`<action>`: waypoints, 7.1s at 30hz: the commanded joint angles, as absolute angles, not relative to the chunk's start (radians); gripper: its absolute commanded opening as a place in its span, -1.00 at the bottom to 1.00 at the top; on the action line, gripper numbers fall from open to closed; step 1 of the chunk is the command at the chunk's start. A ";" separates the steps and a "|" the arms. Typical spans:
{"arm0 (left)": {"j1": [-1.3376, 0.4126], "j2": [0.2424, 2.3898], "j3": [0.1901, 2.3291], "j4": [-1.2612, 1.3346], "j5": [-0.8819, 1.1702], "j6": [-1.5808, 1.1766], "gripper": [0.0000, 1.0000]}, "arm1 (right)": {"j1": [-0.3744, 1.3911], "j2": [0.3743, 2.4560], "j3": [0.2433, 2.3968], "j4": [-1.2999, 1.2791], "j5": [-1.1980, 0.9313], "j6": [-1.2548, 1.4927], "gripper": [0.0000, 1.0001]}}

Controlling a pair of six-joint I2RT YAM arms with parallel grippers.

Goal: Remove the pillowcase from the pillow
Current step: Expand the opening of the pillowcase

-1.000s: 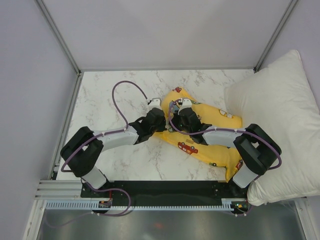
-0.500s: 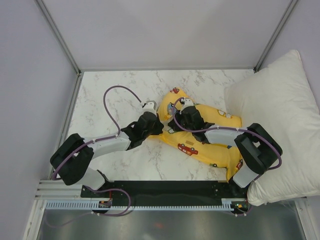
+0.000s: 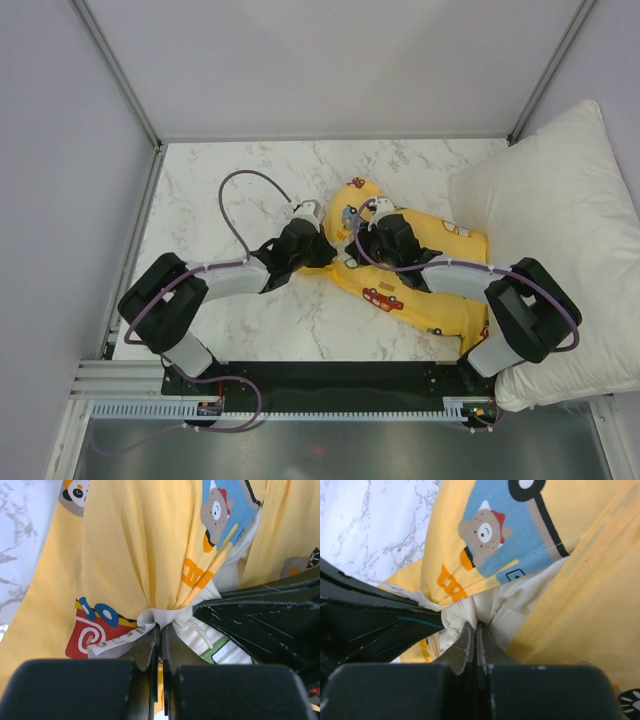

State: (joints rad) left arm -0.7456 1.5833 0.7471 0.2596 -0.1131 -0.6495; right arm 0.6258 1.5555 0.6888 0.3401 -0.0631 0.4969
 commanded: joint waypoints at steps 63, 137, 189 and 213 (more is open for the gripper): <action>-0.643 1.626 0.581 0.357 0.075 -0.606 -0.95 | 0.670 1.822 1.092 -0.162 0.322 0.158 0.04; -0.761 1.555 0.828 0.242 -0.198 -0.664 -0.04 | 0.635 1.546 0.847 -0.100 0.227 0.318 -1.00; -0.850 1.530 0.755 0.212 -0.378 -0.647 -0.95 | 0.566 1.588 0.764 -0.095 0.302 0.371 -1.00; -0.706 1.539 0.620 0.308 -0.310 -0.646 -0.95 | 0.448 1.589 0.772 -0.109 0.270 0.339 -1.00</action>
